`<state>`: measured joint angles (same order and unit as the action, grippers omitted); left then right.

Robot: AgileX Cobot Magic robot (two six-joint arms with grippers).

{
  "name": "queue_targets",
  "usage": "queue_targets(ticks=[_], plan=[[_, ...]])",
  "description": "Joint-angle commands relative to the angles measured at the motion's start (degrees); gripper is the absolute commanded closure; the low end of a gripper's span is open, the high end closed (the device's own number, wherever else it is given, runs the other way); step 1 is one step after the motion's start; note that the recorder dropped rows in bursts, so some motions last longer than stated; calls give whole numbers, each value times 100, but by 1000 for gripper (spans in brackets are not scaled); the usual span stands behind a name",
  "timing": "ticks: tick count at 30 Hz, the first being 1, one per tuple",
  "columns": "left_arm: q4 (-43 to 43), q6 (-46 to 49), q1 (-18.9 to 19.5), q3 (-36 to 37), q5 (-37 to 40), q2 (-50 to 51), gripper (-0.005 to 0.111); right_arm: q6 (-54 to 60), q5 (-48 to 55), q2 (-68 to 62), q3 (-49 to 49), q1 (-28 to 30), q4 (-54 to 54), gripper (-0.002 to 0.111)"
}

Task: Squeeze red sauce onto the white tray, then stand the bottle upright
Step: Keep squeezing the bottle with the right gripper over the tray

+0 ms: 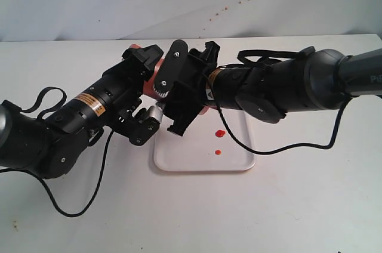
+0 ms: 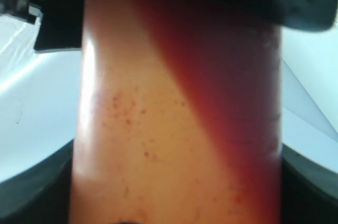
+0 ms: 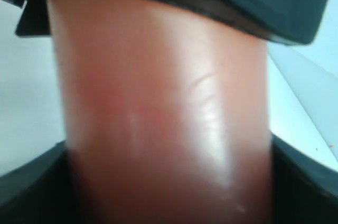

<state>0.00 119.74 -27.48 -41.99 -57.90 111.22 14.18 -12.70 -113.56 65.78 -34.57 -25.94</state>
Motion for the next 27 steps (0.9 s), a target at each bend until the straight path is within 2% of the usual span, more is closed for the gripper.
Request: queue_targets(ticks=[1,27], plan=[[-80,-94,-8,-23,-354,-58,107,40,154,5,34,43,90,107],[-80,-105,-8,-23,-354,-58,107,36,135,5,34,43,113,108]])
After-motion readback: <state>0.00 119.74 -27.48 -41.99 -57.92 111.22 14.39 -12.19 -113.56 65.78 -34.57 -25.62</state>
